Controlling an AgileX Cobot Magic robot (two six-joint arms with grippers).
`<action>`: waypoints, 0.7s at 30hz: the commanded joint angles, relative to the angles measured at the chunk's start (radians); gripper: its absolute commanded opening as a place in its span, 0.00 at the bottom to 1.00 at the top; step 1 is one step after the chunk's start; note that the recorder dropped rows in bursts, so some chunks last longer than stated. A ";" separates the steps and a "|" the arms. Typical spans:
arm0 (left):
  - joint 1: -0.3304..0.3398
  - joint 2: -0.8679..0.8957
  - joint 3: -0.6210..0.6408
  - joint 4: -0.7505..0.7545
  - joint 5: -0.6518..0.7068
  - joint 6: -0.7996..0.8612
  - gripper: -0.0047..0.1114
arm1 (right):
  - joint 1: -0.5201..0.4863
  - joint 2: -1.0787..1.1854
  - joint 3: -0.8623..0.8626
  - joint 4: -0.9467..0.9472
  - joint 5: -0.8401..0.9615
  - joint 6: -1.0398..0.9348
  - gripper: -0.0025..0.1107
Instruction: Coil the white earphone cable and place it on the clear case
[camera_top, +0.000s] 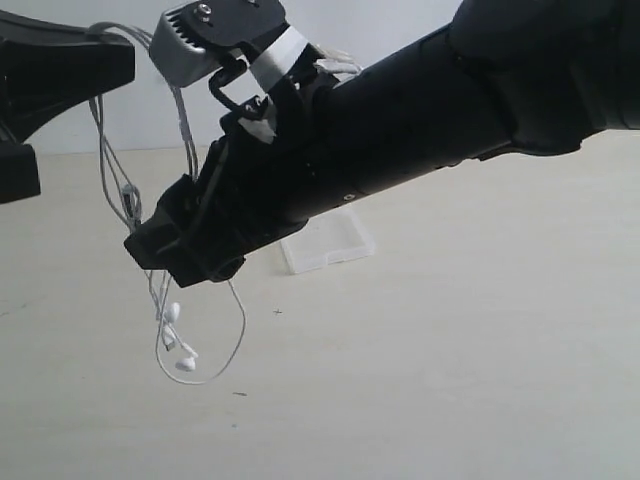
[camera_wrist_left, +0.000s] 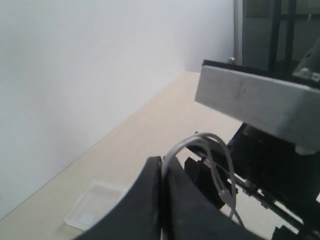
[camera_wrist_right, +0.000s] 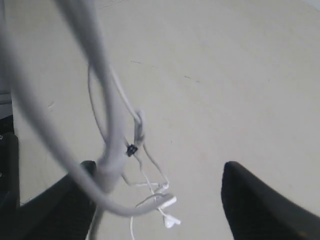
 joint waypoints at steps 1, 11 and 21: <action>0.003 -0.005 -0.036 -0.022 0.011 -0.035 0.04 | -0.003 0.018 0.003 0.042 -0.032 -0.026 0.60; 0.003 -0.004 -0.039 -0.009 0.011 -0.057 0.04 | -0.003 0.053 0.003 0.207 -0.028 -0.153 0.59; 0.003 -0.004 -0.039 0.035 0.037 -0.084 0.04 | -0.003 0.060 0.003 -0.105 -0.006 0.189 0.67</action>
